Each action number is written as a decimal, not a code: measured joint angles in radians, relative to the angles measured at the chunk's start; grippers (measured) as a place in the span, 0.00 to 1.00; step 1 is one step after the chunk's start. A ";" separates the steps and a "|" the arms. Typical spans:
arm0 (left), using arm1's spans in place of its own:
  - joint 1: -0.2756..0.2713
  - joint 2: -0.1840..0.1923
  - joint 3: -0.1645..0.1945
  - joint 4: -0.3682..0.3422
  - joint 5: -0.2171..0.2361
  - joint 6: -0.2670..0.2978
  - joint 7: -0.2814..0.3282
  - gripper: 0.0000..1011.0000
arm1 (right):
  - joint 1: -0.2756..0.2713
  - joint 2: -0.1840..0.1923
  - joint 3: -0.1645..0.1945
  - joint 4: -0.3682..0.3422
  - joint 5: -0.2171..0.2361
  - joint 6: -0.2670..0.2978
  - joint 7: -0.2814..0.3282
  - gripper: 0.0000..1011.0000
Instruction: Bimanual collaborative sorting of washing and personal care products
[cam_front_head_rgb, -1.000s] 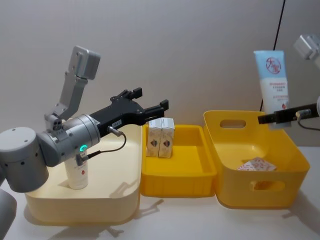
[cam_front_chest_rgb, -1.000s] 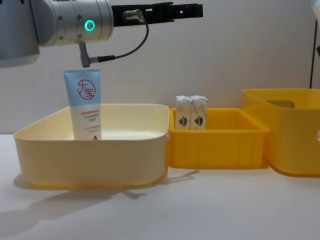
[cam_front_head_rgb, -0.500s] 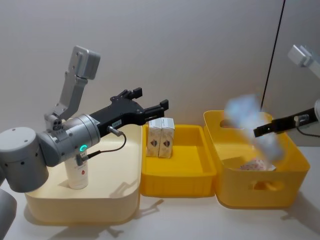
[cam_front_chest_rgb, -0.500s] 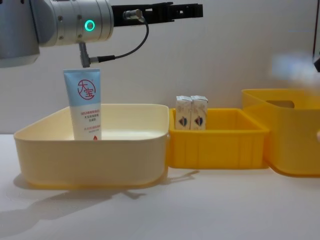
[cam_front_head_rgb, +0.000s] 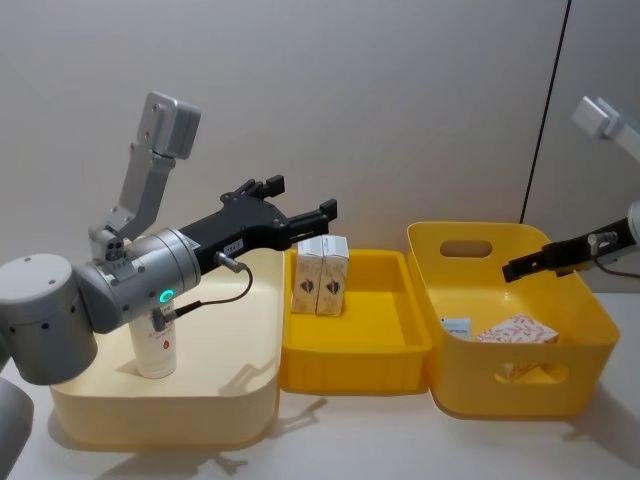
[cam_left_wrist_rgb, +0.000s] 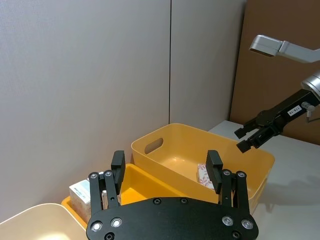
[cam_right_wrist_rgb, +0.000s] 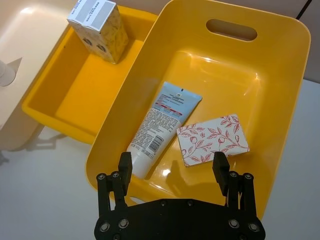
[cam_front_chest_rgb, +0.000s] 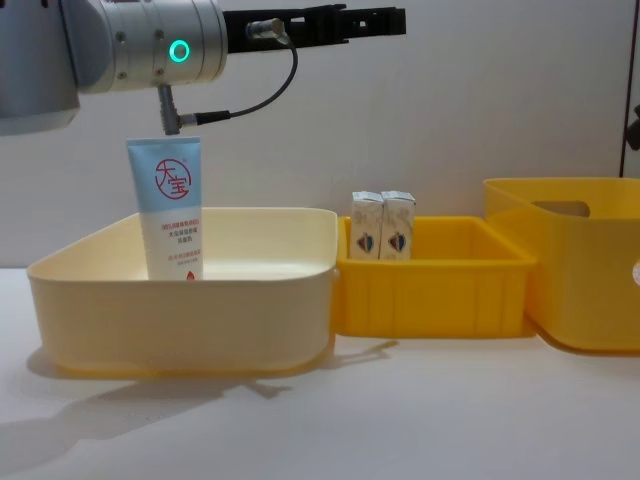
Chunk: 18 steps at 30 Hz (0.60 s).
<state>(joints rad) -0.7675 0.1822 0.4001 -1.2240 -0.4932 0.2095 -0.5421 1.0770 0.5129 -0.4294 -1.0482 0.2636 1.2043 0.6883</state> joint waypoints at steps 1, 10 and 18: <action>0.000 0.000 0.000 0.000 0.000 0.000 0.000 0.99 | 0.000 0.000 0.000 0.000 0.000 0.001 0.001 0.99; 0.000 0.000 0.000 0.000 0.000 0.000 0.000 0.99 | 0.005 0.001 -0.005 0.007 0.002 0.009 0.006 0.99; 0.000 0.000 0.000 0.000 0.000 0.000 0.000 0.99 | 0.007 0.001 -0.007 0.009 0.002 0.013 0.009 0.99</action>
<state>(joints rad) -0.7675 0.1821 0.4000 -1.2240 -0.4932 0.2095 -0.5422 1.0841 0.5140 -0.4363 -1.0393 0.2659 1.2173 0.6974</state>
